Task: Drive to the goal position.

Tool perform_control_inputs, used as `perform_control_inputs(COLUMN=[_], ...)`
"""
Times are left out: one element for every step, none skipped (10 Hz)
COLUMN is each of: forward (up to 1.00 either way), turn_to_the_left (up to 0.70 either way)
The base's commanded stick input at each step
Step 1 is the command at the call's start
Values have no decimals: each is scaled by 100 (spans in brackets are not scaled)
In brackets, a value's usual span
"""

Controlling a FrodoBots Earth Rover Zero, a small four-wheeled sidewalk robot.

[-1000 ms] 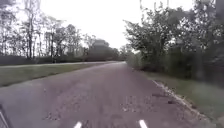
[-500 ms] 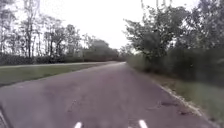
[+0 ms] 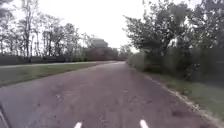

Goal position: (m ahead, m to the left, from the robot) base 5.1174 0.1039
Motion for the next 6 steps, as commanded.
perform_control_inputs(forward=[70, 70, 70, 70, 70, 70], turn_to_the_left=[0, 0, 0, 0, 0, 0])
